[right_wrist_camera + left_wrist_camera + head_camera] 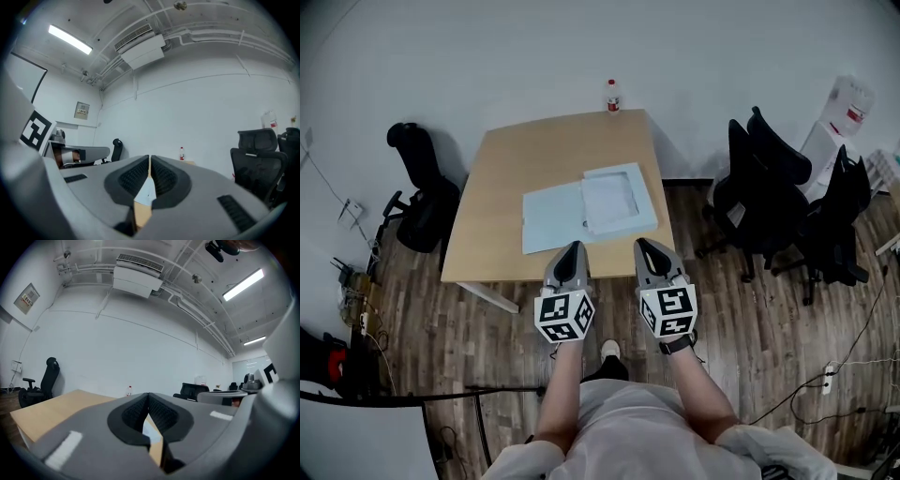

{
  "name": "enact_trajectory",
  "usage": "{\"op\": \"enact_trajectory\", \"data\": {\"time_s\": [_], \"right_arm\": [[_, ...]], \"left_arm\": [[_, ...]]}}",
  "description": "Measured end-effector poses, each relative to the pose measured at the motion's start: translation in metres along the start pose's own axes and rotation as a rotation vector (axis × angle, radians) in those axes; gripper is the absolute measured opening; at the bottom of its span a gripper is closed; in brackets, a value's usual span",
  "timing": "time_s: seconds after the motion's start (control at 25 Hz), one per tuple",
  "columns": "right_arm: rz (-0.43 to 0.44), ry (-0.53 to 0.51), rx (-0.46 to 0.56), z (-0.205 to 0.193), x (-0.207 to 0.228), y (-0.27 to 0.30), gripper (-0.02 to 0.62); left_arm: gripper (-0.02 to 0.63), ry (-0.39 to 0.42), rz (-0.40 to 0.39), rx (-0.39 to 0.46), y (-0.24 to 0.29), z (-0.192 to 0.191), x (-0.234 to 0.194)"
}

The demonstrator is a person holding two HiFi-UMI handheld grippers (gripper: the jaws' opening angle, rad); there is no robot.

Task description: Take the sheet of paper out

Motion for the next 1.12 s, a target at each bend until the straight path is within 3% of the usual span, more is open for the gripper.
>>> {"op": "enact_trajectory", "data": {"time_s": [0.48,1.12], "right_arm": [[0.015,-0.02,-0.022,0.005,-0.011,0.131,0.018],[0.061,-0.004,-0.103,-0.029,0.006,0.217,0.018]], "left_arm": [[0.009,0.027,-0.058,-0.008,0.09,0.009,-0.081],[0.011,-0.003,-0.056,-0.087,0.163,-0.03,-0.126]]}}
Point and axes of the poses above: the fingertips, and each gripper's own axes: y forward along the fingers, x to its right, z out of its top, the point moved 2 cm from there along -y, backward along the fingers, and after that the axes turned 7 degrees about -x, right-handed, at the moved point
